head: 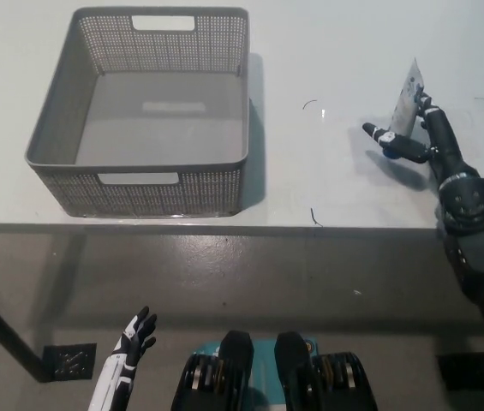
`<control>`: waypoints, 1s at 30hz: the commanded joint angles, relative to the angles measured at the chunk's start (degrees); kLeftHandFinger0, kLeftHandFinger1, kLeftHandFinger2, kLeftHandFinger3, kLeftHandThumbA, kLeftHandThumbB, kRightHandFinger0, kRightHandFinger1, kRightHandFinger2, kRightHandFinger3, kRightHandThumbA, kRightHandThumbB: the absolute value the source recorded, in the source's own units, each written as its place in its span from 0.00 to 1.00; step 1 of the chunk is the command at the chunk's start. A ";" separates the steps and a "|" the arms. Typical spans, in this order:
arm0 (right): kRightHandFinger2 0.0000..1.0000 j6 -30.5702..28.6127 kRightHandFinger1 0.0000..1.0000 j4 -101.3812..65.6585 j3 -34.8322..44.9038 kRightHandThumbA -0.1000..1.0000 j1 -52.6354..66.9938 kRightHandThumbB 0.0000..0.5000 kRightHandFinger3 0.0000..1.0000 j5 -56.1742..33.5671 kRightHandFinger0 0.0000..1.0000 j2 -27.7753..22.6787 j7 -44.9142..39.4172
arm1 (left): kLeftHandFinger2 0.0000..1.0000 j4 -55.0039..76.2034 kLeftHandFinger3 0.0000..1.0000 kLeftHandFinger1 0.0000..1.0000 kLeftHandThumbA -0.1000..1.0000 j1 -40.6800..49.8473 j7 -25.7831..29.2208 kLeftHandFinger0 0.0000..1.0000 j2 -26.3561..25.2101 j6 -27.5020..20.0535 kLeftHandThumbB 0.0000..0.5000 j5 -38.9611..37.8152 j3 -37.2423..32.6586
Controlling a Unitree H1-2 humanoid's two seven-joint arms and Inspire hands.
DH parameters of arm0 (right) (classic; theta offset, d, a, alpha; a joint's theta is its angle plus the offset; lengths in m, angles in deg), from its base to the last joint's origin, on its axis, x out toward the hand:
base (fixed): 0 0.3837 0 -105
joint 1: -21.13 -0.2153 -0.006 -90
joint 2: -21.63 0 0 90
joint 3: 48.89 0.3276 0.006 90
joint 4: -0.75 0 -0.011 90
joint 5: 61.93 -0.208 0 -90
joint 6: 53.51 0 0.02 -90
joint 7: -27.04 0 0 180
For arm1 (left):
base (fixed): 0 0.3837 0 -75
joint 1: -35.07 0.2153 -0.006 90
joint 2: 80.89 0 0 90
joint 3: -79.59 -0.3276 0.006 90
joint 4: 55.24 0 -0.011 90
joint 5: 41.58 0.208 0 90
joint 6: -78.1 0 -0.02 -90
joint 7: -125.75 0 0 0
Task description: Use the right hand to pick up a shampoo and place it into a container on the left side
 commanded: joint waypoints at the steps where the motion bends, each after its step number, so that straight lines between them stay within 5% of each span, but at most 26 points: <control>1: 1.00 -2.09 1.00 4.97 -0.70 0.91 -7.32 0.66 1.00 -0.92 1.00 -0.94 1.46 | 1.00 1.17 1.00 1.00 1.00 -0.44 -0.21 1.00 -0.24 -2.17 0.34 -0.44 -0.14; 6: 1.00 -1.71 1.00 8.72 0.36 0.90 -10.24 0.72 1.00 -2.56 1.00 -0.89 1.09 | 1.00 0.87 1.00 1.00 1.00 -0.91 -0.31 1.00 -0.50 -2.17 0.35 -0.46 -0.19; 9: 1.00 -2.44 1.00 9.64 2.82 0.75 -11.17 0.74 1.00 -4.98 1.00 -0.31 2.33 | 1.00 0.85 1.00 1.00 1.00 -1.08 -0.36 1.00 -0.51 -2.16 0.35 -0.32 -0.29; 10: 0.52 -1.88 0.39 9.90 3.79 0.37 -11.67 0.61 0.58 -5.37 0.37 0.38 5.84 | 1.00 0.84 1.00 1.00 1.00 -1.21 -0.49 1.00 -0.51 -2.17 0.36 -0.56 -0.24; 11: 0.48 -1.59 0.34 10.21 4.02 0.27 -11.94 0.58 0.51 -5.31 0.24 0.61 7.45 | 1.00 0.79 1.00 1.00 1.00 -1.32 -0.53 1.00 -0.56 -2.17 0.36 -0.59 -0.23; 12: 0.31 -1.87 0.13 10.38 3.55 0.02 -11.98 0.47 0.27 -4.37 0.01 0.85 10.20 | 1.00 0.92 1.00 1.00 1.00 -1.33 -0.51 1.00 -0.52 -2.17 0.35 -0.51 -0.24; 13: 0.34 -2.30 0.04 10.41 3.76 0.00 -11.83 0.38 0.30 -4.59 0.00 1.05 10.88 | 1.00 1.00 1.00 1.00 1.00 -1.29 -0.55 1.00 -0.50 -2.17 0.35 -0.54 -0.22; 16: 0.66 -4.55 0.19 10.28 4.55 0.00 -10.84 0.31 0.62 -5.78 0.00 1.13 9.83 | 1.00 1.25 1.00 1.00 1.00 -1.17 -0.69 1.00 -0.72 -2.16 0.35 -0.42 -0.19; 18: 0.68 -5.48 0.24 10.20 4.92 0.00 -10.46 0.29 0.67 -6.49 0.00 1.00 9.18 | 1.00 1.32 1.00 1.00 1.00 -1.27 -0.84 1.00 -0.84 -2.16 0.34 -0.61 -0.17; 21: 0.71 -6.44 0.33 10.15 5.55 0.00 -10.05 0.27 0.68 -7.40 0.00 0.64 9.14 | 1.00 1.29 1.00 1.00 1.00 -1.39 -0.87 1.00 -0.85 -2.16 0.35 -0.67 -0.15; 30: 0.69 -7.81 0.34 9.62 7.45 0.00 -10.34 0.27 0.67 -9.77 0.00 0.38 9.14 | 1.00 0.94 1.00 1.00 1.00 -1.33 -0.81 1.00 -0.64 -2.12 0.37 -0.83 0.19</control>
